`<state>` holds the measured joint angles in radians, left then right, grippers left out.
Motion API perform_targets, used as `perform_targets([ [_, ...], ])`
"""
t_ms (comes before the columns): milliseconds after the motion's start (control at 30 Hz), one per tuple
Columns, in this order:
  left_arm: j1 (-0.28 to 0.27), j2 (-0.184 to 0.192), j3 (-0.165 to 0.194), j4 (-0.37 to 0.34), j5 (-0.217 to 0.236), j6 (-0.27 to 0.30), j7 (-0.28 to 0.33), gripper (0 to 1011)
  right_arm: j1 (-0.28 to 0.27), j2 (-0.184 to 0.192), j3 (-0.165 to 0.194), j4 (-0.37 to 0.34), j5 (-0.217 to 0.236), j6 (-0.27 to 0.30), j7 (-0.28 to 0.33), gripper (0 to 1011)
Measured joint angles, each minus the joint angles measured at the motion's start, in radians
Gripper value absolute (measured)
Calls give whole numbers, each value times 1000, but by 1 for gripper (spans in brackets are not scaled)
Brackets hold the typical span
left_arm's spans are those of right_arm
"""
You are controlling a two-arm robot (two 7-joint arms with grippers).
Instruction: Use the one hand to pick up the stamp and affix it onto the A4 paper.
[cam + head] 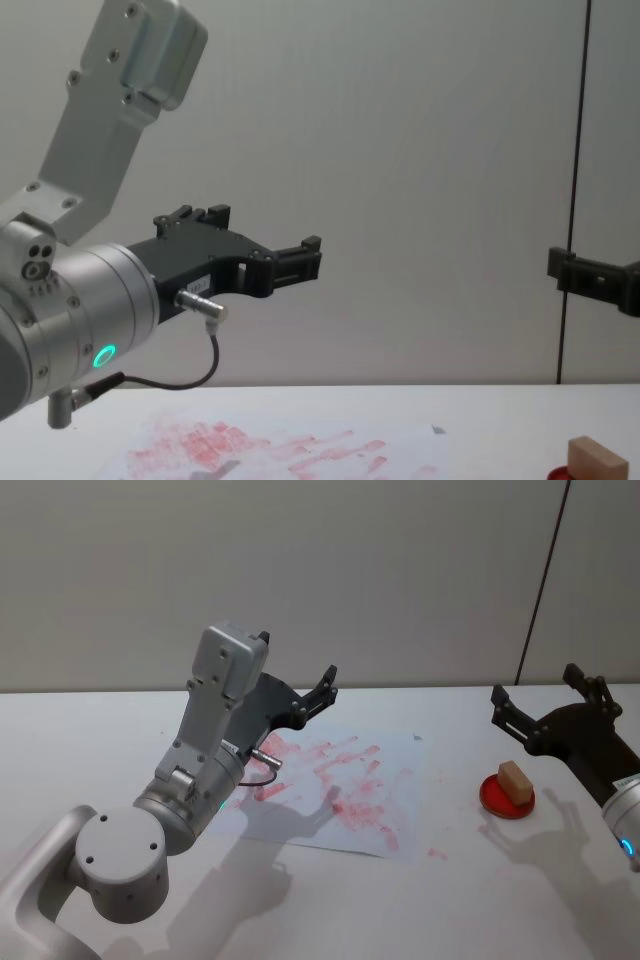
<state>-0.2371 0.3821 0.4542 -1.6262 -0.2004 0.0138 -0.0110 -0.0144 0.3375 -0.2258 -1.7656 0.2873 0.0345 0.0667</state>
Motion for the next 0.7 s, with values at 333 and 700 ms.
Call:
perform_targets([
  [333,0,0,0,0,0,0,0,1001,0,0,0,-1,0,-1,0,1001],
  [700,0,0,0,0,0,0,0,1001,0,0,0,-1,0,-1,0,1001],
])
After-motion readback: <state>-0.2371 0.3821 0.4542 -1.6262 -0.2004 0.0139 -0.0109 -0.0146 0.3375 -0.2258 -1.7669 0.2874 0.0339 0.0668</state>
